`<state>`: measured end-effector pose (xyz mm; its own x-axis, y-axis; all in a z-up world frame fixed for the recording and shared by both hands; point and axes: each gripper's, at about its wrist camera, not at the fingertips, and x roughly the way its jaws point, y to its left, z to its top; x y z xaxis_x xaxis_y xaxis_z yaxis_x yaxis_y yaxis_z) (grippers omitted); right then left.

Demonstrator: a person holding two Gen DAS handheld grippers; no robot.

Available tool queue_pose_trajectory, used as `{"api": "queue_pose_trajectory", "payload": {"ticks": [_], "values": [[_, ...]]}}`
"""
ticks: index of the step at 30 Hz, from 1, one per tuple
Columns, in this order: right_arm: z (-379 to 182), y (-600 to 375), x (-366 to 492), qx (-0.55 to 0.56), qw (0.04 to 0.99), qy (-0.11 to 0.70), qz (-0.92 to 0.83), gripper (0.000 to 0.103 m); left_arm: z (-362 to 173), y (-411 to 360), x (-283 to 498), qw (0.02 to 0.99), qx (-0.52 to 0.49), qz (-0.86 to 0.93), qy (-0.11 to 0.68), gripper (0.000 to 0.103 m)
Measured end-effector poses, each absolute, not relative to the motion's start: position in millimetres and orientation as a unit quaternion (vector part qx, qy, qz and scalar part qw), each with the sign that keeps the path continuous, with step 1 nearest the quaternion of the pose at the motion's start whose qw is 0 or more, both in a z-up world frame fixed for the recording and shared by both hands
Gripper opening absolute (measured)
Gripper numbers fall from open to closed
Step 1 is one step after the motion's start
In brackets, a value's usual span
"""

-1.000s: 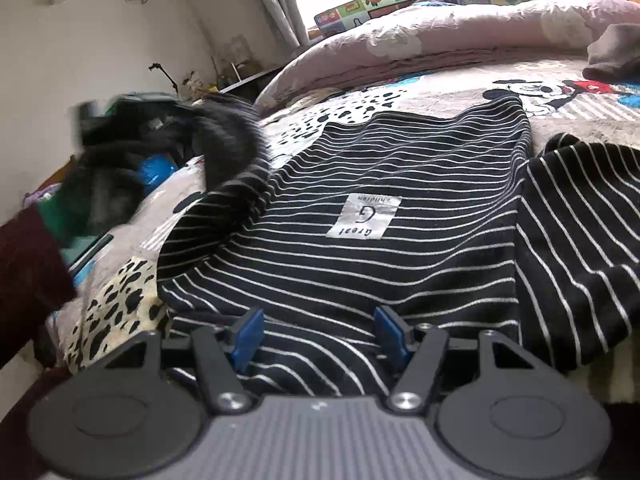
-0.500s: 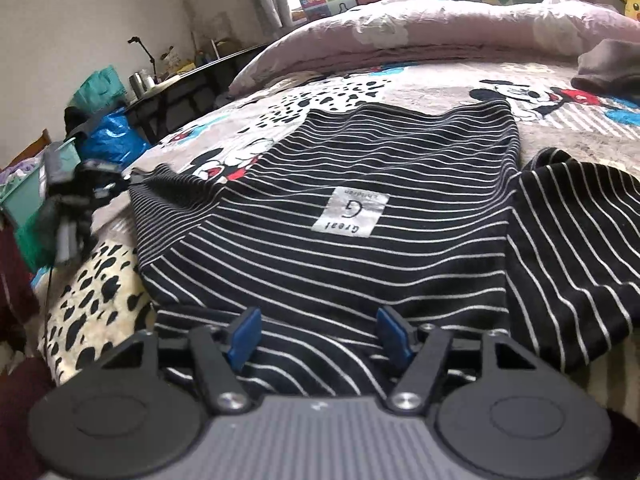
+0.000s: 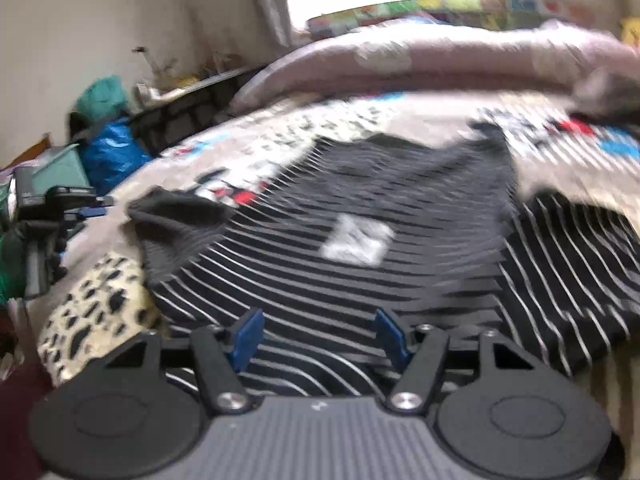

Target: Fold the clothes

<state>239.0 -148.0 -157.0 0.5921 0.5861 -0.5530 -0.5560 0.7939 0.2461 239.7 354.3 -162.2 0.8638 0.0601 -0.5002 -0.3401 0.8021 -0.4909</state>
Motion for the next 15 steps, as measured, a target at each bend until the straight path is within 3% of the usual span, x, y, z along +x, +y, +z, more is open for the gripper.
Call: {"api": "queue_pose_trajectory", "payload": {"ticks": [11,13,15], "values": [[-156,35,221,-0.262,0.800,0.223,0.491,0.055,-188,369,267,0.889,-0.360,0.085,0.269,0.023],[-165,49,220,-0.309,0.785,0.218,0.490,0.051,-191,374,270,0.887,-0.368,0.095,0.263,0.023],[-172,57,224,-0.326,0.778,0.228,0.487,0.038,-195,382,272,0.877,-0.393,0.105,0.255,0.024]]}}
